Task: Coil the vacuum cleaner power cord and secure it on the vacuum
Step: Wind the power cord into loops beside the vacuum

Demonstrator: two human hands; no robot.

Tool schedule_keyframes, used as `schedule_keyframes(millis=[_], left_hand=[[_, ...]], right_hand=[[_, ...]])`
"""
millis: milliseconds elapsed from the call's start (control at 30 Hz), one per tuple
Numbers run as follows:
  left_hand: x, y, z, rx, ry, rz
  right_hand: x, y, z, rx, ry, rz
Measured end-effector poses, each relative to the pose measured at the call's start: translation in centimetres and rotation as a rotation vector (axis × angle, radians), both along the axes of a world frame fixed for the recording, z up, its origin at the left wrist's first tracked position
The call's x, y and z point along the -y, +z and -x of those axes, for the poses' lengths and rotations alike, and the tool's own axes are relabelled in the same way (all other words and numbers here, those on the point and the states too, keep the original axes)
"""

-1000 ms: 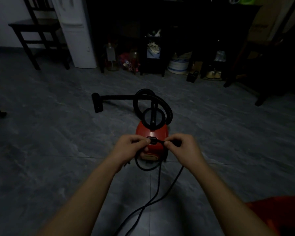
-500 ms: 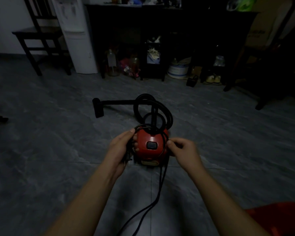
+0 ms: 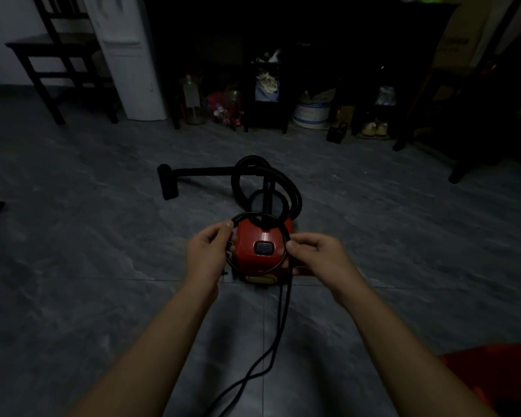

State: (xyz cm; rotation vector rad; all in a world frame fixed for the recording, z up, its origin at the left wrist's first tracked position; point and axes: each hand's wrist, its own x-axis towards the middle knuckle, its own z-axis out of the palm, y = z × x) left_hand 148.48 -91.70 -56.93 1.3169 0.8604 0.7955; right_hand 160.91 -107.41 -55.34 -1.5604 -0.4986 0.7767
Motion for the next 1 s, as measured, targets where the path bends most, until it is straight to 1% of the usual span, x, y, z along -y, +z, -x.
schedule_keyframes(millis=[100, 167, 267, 400, 500, 600, 667, 767, 867, 1000], left_hand=[[0.0, -0.4, -0.2, -0.08, -0.094, -0.113], [0.0, -0.6, -0.3, -0.175, -0.184, -0.22], [0.0, -1.4, -0.2, -0.304, -0.314, -0.313], [-0.3, -2.3, 0.0, -0.38, -0.415, -0.466], [-0.1, -1.7, 0.3, -0.367, -0.454, -0.55], [0.1, -1.3, 0.6, -0.412, -0.499, -0.674], [0.2, -1.0, 0.8, -0.445, -0.503, -0.733], [0.2, -0.8, 0.7, -0.406, -0.463, -0.695], [0.3, -0.7, 0.4, -0.33, -0.403, -0.556], [0.7, 0.0, 0.3, -0.219, -0.339, -0.368]], right_hand=[[0.7, -0.3, -0.7, 0.043, -0.023, 0.027], [1.1, -0.7, -1.3, 0.092, -0.059, 0.054], [1.4, -1.5, -2.0, 0.24, -0.082, 0.106], [1.2, -2.4, -2.5, 0.418, -0.065, 0.186], [1.0, -2.4, -2.1, 0.507, 0.004, 0.224], [0.7, -2.3, -1.7, 0.526, 0.036, 0.194], [0.5, -2.1, -1.7, 0.516, 0.02, 0.156], [0.4, -1.8, -1.8, 0.452, -0.008, 0.092], [0.7, -1.5, -2.2, 0.397, -0.025, 0.038], [1.2, -1.2, -2.4, 0.346, -0.074, 0.018]])
